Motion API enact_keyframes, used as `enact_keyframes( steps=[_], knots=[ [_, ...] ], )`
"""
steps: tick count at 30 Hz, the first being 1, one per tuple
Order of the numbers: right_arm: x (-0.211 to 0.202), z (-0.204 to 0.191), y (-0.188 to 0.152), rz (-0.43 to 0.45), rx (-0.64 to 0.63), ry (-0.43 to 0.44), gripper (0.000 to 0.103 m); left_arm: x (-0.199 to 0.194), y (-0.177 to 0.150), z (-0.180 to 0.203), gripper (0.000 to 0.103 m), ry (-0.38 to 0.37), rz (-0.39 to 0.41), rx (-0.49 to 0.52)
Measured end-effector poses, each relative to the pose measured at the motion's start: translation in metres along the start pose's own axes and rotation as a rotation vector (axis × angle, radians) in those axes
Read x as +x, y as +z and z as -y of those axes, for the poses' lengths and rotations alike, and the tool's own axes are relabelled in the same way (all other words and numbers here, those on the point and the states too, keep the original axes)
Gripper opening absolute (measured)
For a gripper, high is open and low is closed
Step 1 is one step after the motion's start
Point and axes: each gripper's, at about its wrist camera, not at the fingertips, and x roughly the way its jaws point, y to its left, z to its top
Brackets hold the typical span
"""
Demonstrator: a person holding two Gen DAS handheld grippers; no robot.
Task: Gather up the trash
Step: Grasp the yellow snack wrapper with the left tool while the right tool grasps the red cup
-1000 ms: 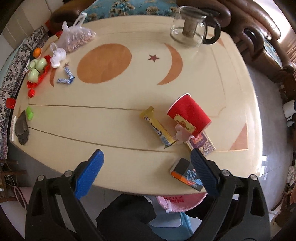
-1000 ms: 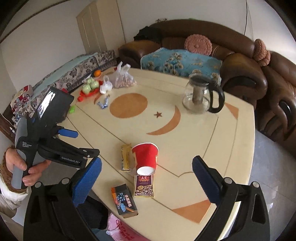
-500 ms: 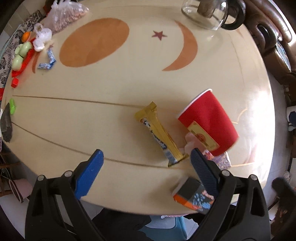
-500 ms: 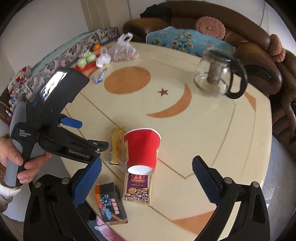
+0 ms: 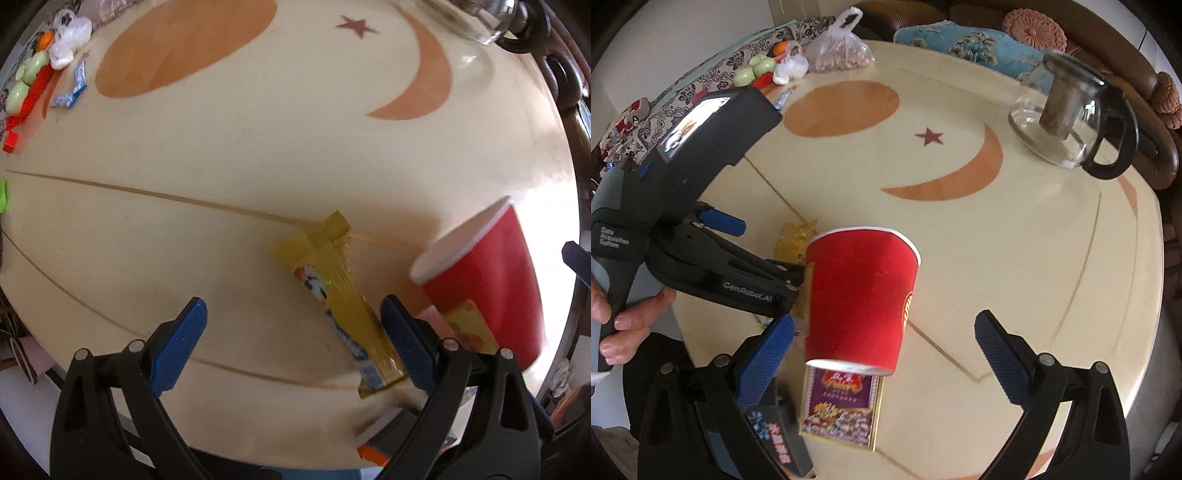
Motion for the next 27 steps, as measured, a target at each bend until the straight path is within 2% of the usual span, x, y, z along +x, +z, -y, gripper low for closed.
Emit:
enact_keyframes(
  steps=[5, 7, 9, 10, 11, 13, 16, 19, 21, 27],
  knots=[
    [0.019, 0.001, -0.001, -0.016, -0.003, -0.001, 0.096, 0.006, 0.001, 0.0, 0.092, -0.006, 0.007, -0.011],
    [0.023, 0.0, -0.002, -0.016, -0.013, -0.01, 0.092, 0.006, 0.001, 0.001, 0.092, -0.011, 0.01, -0.012],
    [0.028, -0.004, -0.001, -0.016, -0.028, -0.007, 0.076, 0.006, 0.002, 0.003, 0.092, -0.019, 0.014, -0.016],
    [0.029, -0.006, -0.001, -0.016, -0.031, -0.013, 0.074, 0.006, 0.002, 0.005, 0.092, -0.024, 0.017, -0.014],
    [0.03, -0.008, 0.0, -0.016, -0.036, -0.017, 0.065, 0.006, 0.002, 0.007, 0.092, -0.03, 0.023, -0.015],
    [0.032, -0.012, 0.001, -0.004, -0.044, -0.037, 0.064, 0.005, 0.003, 0.008, 0.089, -0.028, 0.03, -0.027],
    [0.029, -0.015, 0.0, 0.028, -0.045, -0.05, 0.063, 0.002, 0.001, 0.012, 0.079, -0.039, 0.043, -0.034],
    [0.023, -0.017, -0.001, 0.049, -0.04, -0.05, 0.063, -0.003, 0.001, 0.015, 0.061, -0.062, 0.05, -0.047],
    [0.02, -0.019, -0.002, 0.057, -0.042, -0.069, 0.062, -0.006, -0.003, 0.013, 0.043, -0.1, 0.044, -0.063],
    [0.009, -0.011, -0.009, 0.067, 0.001, -0.08, 0.062, -0.006, -0.012, 0.011, 0.026, -0.154, 0.038, -0.086]
  ],
)
